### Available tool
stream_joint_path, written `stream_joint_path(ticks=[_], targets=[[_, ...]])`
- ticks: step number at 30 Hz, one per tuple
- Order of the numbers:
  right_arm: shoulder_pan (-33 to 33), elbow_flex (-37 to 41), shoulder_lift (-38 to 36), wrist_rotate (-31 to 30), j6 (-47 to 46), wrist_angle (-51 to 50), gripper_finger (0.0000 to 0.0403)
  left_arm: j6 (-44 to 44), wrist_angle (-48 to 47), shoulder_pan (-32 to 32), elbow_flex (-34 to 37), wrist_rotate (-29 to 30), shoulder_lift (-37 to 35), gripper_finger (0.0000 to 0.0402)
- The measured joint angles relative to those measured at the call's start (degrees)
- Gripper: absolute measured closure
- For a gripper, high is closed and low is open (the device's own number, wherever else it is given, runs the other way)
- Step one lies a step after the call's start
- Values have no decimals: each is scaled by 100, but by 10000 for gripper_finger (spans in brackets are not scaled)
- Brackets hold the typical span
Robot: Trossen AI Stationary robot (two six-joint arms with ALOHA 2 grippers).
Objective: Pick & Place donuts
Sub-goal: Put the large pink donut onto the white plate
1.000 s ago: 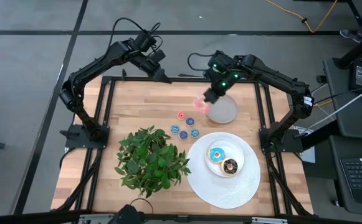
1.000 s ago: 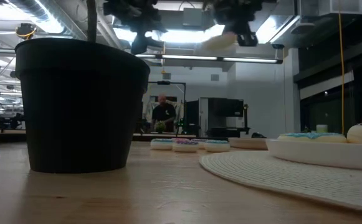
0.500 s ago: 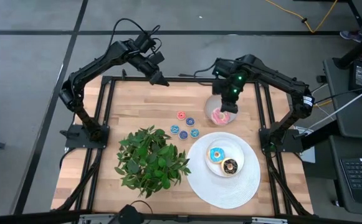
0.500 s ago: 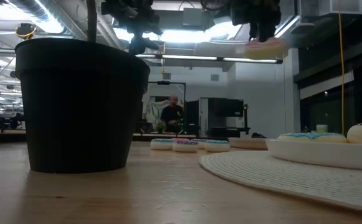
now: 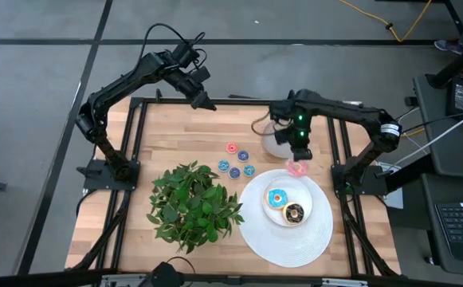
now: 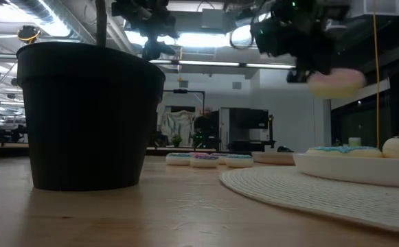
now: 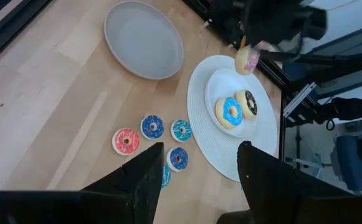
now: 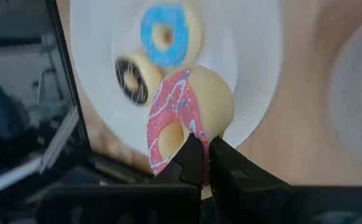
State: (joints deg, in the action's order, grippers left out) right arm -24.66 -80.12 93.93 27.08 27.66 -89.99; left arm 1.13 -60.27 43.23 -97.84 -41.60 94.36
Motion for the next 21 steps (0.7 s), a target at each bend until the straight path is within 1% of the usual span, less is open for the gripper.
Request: stream_joint_path(ticks=[7,9,18,21], targets=[[174,1055,2,9,477,430,386,-2,2,1,0,9,0,207],[174,1277,-28,113,562,640,386,-2,2,1,0,10,-1,206],[172,2376,-769,453,445,1919,386,8,12,1,2,19,-1,207],[174,2685,-967,613,388,2205,386,125,82,1,2,50,-1,206]])
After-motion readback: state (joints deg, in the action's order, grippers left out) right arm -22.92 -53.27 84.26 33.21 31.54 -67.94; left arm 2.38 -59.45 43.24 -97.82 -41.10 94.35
